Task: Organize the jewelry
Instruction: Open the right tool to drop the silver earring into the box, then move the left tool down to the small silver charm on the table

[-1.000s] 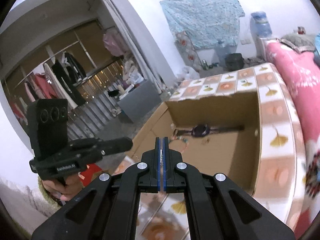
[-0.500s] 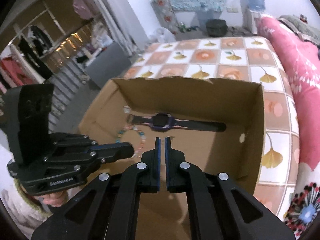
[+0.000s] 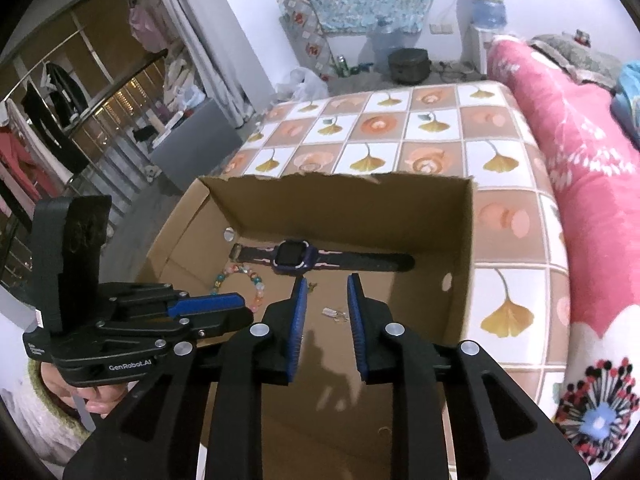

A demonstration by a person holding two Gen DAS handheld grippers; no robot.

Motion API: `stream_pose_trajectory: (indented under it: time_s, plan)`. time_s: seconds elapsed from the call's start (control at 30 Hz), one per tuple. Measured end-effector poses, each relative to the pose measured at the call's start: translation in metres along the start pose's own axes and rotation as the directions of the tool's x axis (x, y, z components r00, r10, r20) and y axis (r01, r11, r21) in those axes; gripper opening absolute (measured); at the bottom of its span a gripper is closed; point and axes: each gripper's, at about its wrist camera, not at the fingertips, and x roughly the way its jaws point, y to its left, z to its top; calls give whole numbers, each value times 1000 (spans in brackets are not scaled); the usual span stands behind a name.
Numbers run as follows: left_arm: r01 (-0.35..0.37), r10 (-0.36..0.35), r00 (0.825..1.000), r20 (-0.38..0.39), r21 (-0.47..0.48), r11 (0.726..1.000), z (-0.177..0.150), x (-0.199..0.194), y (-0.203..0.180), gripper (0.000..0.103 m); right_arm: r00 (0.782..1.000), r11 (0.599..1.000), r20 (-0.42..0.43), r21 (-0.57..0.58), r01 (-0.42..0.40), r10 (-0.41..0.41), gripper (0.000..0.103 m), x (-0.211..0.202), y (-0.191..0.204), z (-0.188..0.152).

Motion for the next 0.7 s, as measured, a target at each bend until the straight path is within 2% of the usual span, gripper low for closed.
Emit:
stream_pose_trajectory:
  time_s: [0.1, 0.2, 0.27, 0.33, 0.53, 0.7]
  plan:
    - [-2, 2, 1000, 14, 5, 1000, -4, -9, -4, 25, 1000, 1000, 21, 1, 2, -2, 24, -13, 1, -2]
    - [-12, 11, 999, 39, 26, 1000, -12, -24, -12, 35, 999, 1000, 50, -2, -6, 6, 30, -29, 4, -7]
    - [-16, 14, 998, 54, 43, 999, -20, -38, -18, 41, 997, 1000, 71, -1, -12, 12, 42, -39, 6, -11]
    - [-16, 12, 997, 70, 59, 998, -29, -51, -22, 54, 996, 1000, 91, 5, -22, 21, 48, -51, 7, -19]
    - [-50, 35, 990, 135, 112, 992, -72, -99, -35, 77, 993, 999, 112, 24, -47, 44, 68, -78, 13, -56]
    - [-75, 56, 986, 154, 116, 990, -106, -124, -36, 85, 990, 997, 135, 45, -56, 49, 75, -92, 19, -93]
